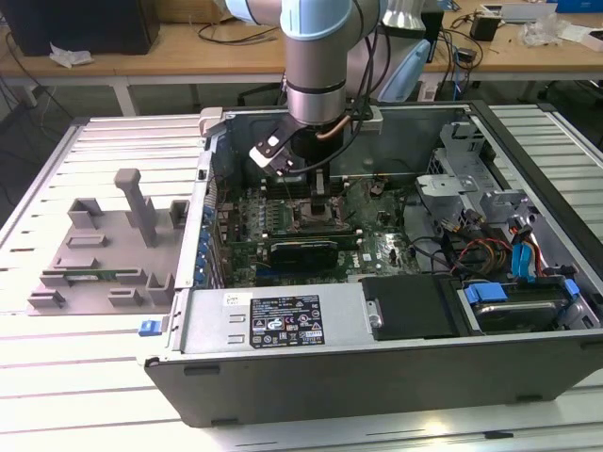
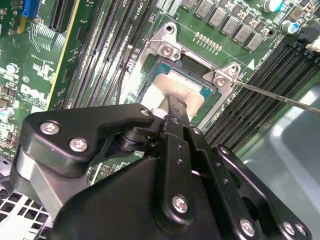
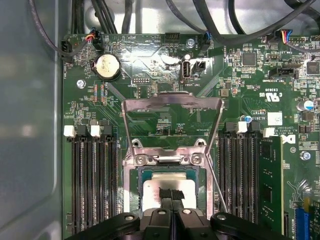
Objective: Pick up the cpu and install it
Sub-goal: 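Place the cpu into insertion slot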
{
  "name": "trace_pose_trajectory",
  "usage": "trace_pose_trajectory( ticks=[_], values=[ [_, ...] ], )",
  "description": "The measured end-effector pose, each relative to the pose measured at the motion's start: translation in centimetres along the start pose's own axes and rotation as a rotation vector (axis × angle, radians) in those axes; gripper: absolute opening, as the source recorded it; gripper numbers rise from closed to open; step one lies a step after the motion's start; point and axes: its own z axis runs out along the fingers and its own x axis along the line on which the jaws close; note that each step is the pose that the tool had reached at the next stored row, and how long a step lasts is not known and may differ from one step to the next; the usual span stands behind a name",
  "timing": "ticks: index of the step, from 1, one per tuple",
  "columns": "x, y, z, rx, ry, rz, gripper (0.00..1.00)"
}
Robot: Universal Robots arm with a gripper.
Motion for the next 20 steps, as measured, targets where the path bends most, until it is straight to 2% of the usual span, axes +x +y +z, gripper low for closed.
trace_pose_trajectory(
  ticks=[15,20],
  values=[
    [0.00,-0.02,0.33,0.0001,-0.0001,0.000,0.11],
    [0.01,0.01,-0.02,-0.0003,0.0007,0.000,0.11]
  ],
)
